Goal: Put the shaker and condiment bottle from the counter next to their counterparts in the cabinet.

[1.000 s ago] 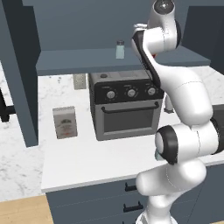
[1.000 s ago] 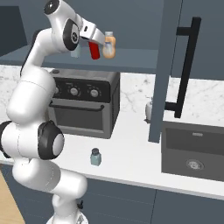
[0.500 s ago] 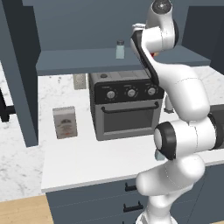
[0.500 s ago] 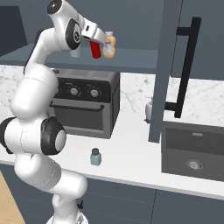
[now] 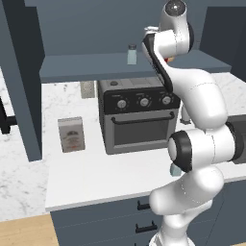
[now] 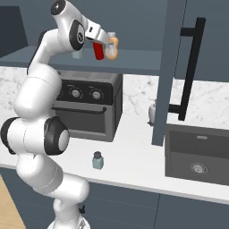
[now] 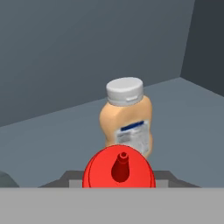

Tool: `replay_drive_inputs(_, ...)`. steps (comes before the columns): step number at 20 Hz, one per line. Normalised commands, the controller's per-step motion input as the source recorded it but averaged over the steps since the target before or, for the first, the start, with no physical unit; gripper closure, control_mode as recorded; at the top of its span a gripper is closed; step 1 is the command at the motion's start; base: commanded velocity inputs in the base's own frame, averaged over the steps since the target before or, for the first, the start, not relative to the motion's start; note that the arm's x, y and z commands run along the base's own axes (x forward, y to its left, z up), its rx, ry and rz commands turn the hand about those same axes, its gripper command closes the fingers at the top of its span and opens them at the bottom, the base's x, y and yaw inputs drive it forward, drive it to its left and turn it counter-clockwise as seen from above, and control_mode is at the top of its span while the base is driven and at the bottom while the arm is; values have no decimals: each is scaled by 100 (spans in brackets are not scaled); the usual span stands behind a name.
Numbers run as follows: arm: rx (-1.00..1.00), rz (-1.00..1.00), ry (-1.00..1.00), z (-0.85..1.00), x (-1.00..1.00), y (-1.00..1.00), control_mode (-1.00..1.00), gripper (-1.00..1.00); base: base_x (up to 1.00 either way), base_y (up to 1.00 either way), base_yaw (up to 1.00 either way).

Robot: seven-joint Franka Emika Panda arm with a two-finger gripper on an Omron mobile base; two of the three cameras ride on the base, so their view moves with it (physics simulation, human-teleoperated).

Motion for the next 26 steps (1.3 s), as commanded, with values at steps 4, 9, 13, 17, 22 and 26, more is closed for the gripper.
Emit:
replay_drive_inputs(4, 0, 0, 0, -6, 18, 0, -100, 100, 0, 0, 0)
replay_drive_inputs(9, 0, 0, 0, -7, 26, 0, -100, 100, 0, 0, 0)
replay_drive_inputs(13, 0, 0, 0, -7, 23, 0, -100, 100, 0, 0, 0)
replay_drive_inputs(17, 0, 0, 0, -7, 24, 0, -100, 100, 0, 0, 0)
replay_drive_inputs(22, 0, 0, 0, -7, 23, 0, -100, 100, 0, 0, 0)
replay_drive_inputs(26, 0, 0, 0, -8, 19, 0, -100, -100, 0, 0, 0)
